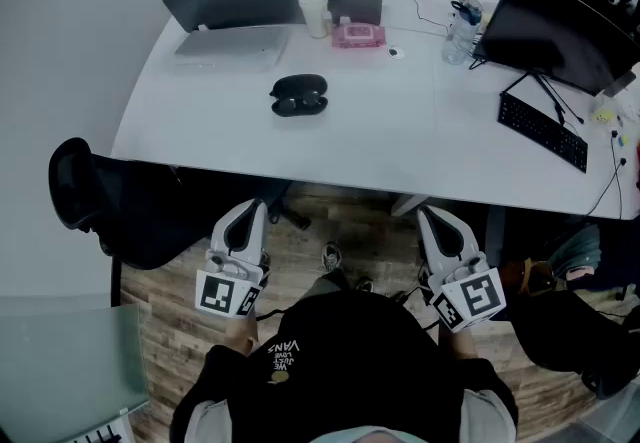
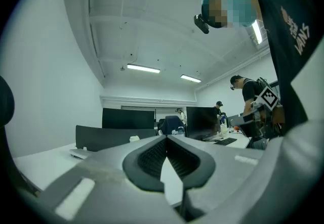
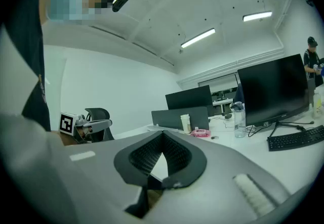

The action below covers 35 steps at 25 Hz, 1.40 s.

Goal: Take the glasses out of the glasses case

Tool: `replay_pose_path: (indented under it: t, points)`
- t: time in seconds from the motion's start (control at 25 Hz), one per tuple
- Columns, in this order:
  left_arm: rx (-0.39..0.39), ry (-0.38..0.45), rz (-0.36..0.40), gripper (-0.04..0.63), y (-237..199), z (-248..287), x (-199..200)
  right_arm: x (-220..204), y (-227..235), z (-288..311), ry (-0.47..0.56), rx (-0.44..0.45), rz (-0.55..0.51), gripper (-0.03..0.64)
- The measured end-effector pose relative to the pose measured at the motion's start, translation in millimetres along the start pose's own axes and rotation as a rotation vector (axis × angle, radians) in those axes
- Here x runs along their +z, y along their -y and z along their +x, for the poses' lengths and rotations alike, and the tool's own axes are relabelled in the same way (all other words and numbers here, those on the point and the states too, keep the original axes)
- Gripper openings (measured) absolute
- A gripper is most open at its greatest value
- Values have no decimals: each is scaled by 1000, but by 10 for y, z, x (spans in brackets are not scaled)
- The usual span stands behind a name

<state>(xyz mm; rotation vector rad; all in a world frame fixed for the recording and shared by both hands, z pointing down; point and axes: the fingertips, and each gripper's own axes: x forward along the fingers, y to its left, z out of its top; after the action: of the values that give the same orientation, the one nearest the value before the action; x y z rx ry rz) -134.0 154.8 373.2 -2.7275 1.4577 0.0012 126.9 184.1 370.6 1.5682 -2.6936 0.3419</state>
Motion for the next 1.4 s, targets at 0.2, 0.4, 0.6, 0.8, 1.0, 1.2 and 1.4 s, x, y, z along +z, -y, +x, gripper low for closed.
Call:
replay_pose_path:
  t: [0.2, 0.4, 0.6, 0.8, 1.0, 1.2, 1.4]
  points:
    - [-9, -4, 3, 2, -11, 22, 14, 31, -44, 28, 9, 22, 5, -2]
    - [-22, 0, 5, 2, -41, 91, 21, 56, -28, 93, 16, 14, 3, -2]
    - [-33, 2, 3, 2, -136, 153, 9, 64, -10, 198, 16, -1, 13, -2]
    - [-42, 3, -1, 2, -280, 215, -23, 49, -18, 351, 11, -12, 21, -2]
    - [-55, 1, -10, 2, -468, 298, -52, 74, -50, 537, 3, -24, 11, -2]
    - [-78, 4, -19, 2, -641, 386, -81, 93, -65, 716, -1, -50, 9, -2]
    - [-105, -5, -29, 2, -821, 494, -131, 110, -60, 886, -5, -84, 12, -2]
